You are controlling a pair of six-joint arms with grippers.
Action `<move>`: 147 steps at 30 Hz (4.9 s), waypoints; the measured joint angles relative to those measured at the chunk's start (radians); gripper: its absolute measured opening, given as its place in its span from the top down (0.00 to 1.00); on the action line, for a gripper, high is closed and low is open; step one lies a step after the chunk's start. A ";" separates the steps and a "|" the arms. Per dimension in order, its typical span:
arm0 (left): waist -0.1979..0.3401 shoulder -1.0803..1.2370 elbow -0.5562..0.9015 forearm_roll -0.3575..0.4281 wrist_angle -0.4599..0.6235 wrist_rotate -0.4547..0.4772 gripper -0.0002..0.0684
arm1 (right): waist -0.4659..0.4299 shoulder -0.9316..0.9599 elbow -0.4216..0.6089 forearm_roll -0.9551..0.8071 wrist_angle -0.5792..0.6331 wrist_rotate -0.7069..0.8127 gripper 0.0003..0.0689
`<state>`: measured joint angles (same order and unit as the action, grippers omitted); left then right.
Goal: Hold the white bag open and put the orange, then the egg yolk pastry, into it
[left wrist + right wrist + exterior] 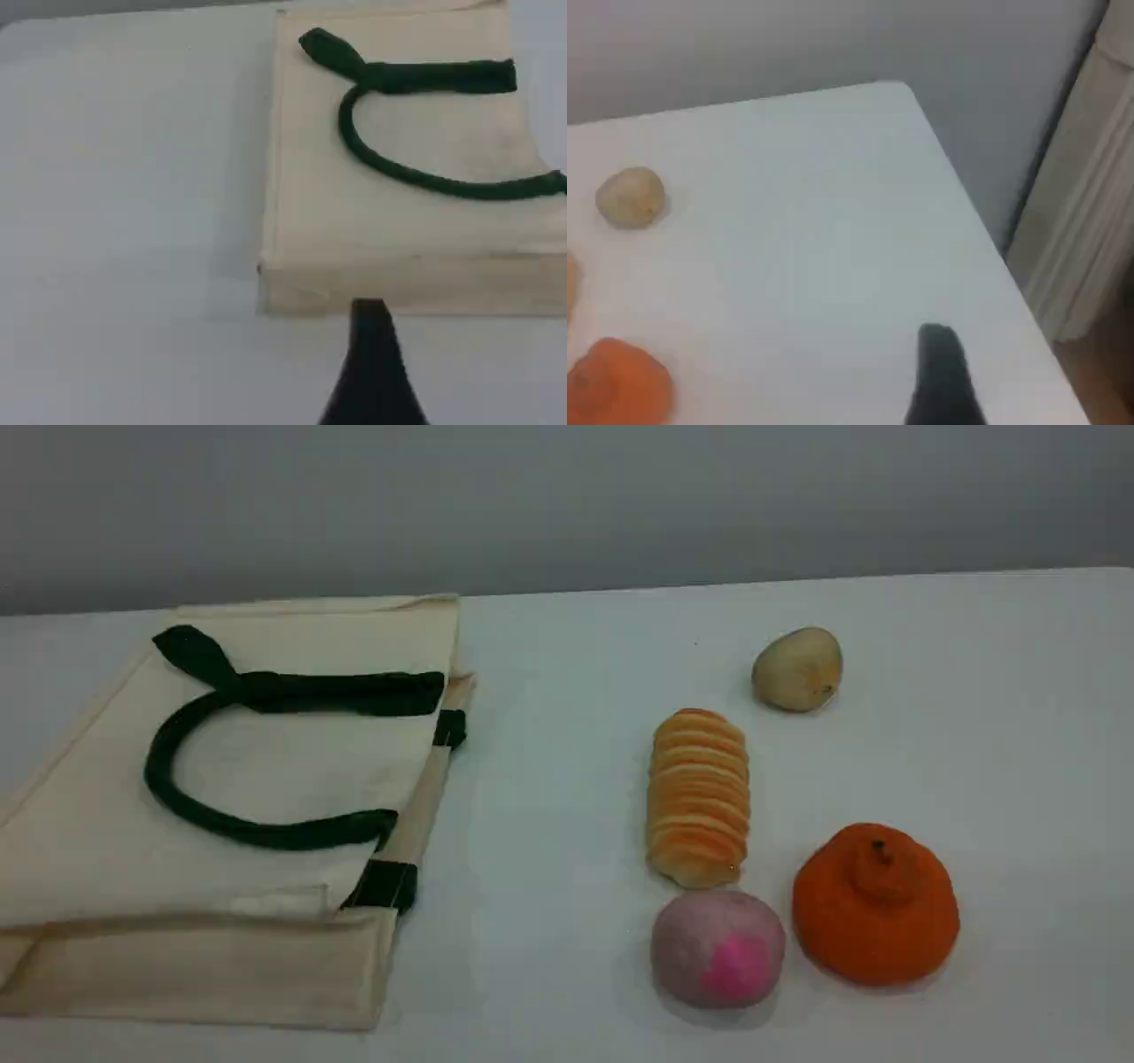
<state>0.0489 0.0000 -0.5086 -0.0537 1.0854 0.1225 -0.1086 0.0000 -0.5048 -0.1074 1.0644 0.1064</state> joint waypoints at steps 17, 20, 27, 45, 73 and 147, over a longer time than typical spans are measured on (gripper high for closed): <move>0.000 0.000 0.000 0.000 0.000 0.000 0.31 | 0.000 0.000 0.000 0.000 0.000 0.000 0.38; 0.000 0.000 0.000 0.000 0.000 0.000 0.31 | 0.000 0.000 0.000 0.000 0.000 0.000 0.38; 0.000 0.000 0.000 0.000 0.000 0.000 0.31 | 0.000 0.000 0.000 0.000 0.000 0.000 0.38; -0.003 0.000 0.000 -0.001 0.000 0.000 0.31 | 0.000 0.000 0.000 0.000 0.000 0.000 0.38; -0.073 0.216 -0.104 -0.121 -0.068 -0.040 0.31 | 0.090 0.128 -0.011 0.198 -0.019 -0.161 0.38; -0.106 2.154 -0.692 -0.009 -0.703 -0.235 0.31 | 0.090 1.472 -0.184 1.318 -0.742 -0.957 0.38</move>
<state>-0.0568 2.1536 -1.2009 -0.0630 0.3826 -0.1123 -0.0189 1.4719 -0.6884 1.2109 0.3221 -0.8506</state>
